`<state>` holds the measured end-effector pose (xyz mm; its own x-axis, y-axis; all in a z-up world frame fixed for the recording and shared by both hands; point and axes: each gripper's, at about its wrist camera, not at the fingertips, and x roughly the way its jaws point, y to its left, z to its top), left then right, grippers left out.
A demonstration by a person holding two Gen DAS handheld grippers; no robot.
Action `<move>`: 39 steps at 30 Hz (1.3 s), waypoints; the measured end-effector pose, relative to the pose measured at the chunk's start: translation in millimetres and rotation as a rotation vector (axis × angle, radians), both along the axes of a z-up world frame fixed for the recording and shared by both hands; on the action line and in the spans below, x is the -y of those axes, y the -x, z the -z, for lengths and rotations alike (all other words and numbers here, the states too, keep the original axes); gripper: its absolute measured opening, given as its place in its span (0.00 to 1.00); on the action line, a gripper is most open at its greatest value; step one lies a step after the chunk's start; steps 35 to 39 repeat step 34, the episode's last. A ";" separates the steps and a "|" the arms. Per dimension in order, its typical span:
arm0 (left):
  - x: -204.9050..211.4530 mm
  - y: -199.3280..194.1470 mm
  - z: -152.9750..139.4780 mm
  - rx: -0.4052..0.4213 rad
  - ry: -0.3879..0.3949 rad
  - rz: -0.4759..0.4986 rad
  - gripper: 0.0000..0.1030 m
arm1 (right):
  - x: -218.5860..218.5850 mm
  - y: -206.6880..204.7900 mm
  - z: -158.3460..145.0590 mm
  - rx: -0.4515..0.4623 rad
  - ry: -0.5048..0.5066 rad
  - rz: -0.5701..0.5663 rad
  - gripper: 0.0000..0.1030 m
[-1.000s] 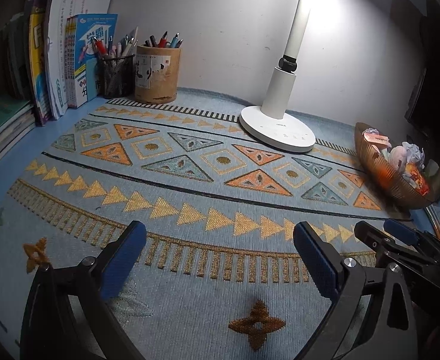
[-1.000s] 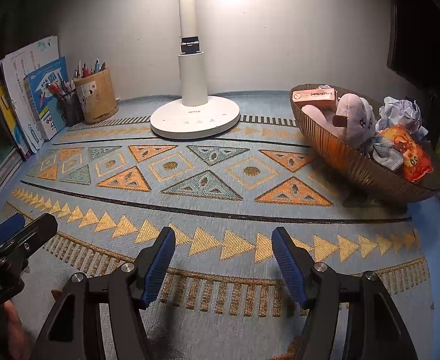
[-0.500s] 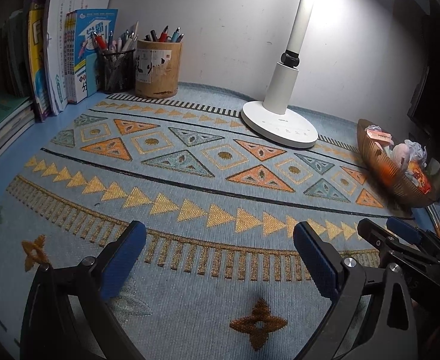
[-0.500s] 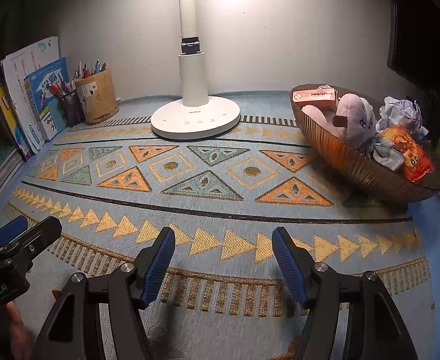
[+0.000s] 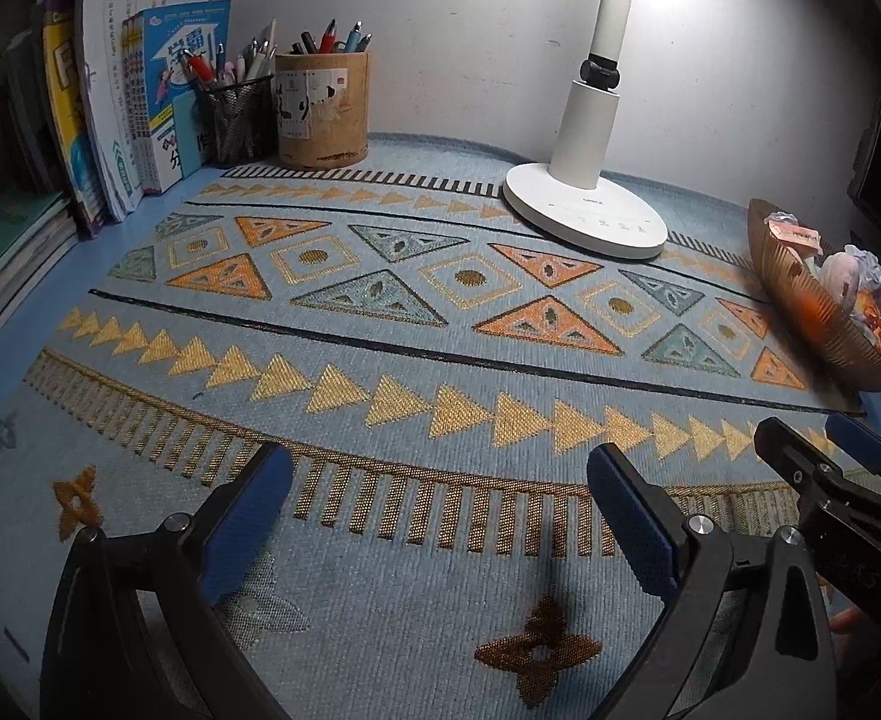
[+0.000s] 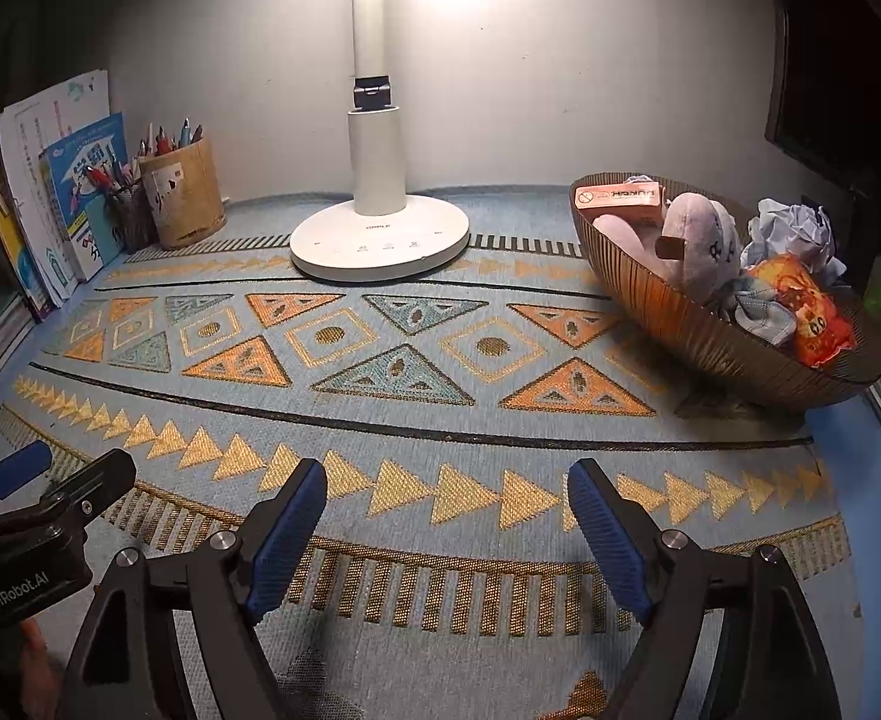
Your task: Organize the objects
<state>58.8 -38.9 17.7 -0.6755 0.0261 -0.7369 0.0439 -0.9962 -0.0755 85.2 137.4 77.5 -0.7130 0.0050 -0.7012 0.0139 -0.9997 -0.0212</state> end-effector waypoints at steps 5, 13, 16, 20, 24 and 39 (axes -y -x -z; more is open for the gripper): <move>-10.5 7.8 7.1 0.060 0.063 0.026 0.96 | 0.0 10.6 7.7 0.069 0.006 -0.005 0.79; -14.4 12.9 13.9 0.107 0.078 0.033 0.97 | -1.8 22.8 22.1 0.171 0.028 -0.005 0.80; -13.1 14.3 14.5 0.113 0.067 0.038 0.99 | 3.5 24.5 25.9 0.195 0.003 -0.013 0.92; -11.4 15.5 14.8 0.115 0.069 0.031 1.00 | -1.4 23.1 28.3 0.205 0.015 0.034 1.00; -11.6 15.5 14.7 0.116 0.070 0.031 1.00 | 0.3 14.8 28.9 0.167 0.013 0.028 1.00; -11.3 15.6 13.8 0.115 0.066 0.032 1.00 | 0.3 15.6 27.1 0.168 0.013 0.028 1.00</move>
